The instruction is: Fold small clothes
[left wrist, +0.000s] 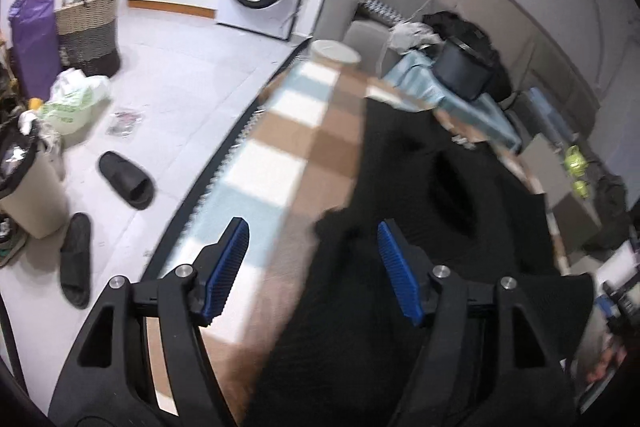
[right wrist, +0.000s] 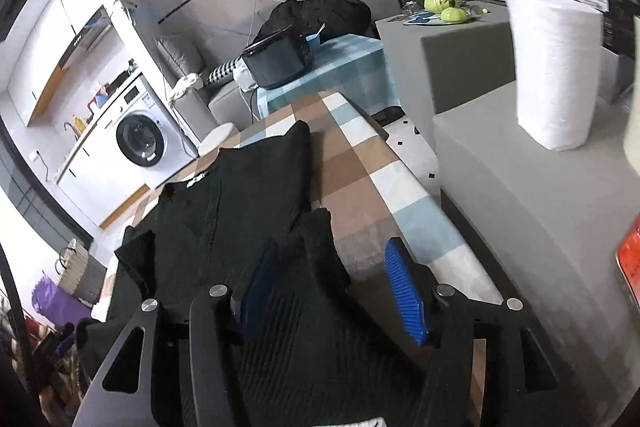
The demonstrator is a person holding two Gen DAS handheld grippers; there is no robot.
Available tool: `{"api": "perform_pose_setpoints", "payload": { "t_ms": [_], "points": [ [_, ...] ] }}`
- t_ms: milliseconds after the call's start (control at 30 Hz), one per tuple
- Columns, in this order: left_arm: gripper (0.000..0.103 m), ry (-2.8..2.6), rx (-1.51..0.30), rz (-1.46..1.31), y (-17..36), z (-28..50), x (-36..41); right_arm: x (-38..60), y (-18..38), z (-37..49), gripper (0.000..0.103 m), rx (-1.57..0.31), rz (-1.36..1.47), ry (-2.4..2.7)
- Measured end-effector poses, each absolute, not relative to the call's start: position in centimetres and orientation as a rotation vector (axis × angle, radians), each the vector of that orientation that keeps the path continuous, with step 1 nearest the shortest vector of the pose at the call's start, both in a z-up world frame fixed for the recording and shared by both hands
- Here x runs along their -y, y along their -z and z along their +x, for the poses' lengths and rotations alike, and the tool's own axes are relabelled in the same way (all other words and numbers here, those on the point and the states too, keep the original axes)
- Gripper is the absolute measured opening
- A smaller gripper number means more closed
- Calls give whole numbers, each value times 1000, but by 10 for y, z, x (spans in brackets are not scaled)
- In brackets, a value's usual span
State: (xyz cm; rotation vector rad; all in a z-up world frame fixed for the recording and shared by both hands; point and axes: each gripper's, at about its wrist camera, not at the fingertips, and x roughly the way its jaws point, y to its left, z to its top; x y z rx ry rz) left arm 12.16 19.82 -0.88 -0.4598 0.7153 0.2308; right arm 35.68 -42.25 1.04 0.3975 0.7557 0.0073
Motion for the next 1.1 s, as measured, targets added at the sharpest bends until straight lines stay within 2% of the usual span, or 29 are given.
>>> {"api": "perform_pose_setpoints", "payload": {
  "t_ms": [100,200,433,600,767,933,1100],
  "points": [
    [65,-141,-699,-450,-4,143,-174,420,-14,346,59,-742,411,-25],
    [81,-20,-733,-483,4,187,-146,416,-15,340,63,-738,432,-52],
    [81,10,-917,-435,42,273,-96,407,-5,339,64,-782,476,-91],
    [80,88,-919,-462,43,313,-72,410,-1,337,64,-792,487,-89],
    [81,213,-734,-372,0,295,-45,419,-1,333,64,-781,500,-71],
    [81,118,-742,-381,-14,262,-69,424,0,324,64,-783,490,-70],
    [81,-25,-735,-360,-15,187,-122,427,3,320,64,-810,433,-91]
  ]
}}
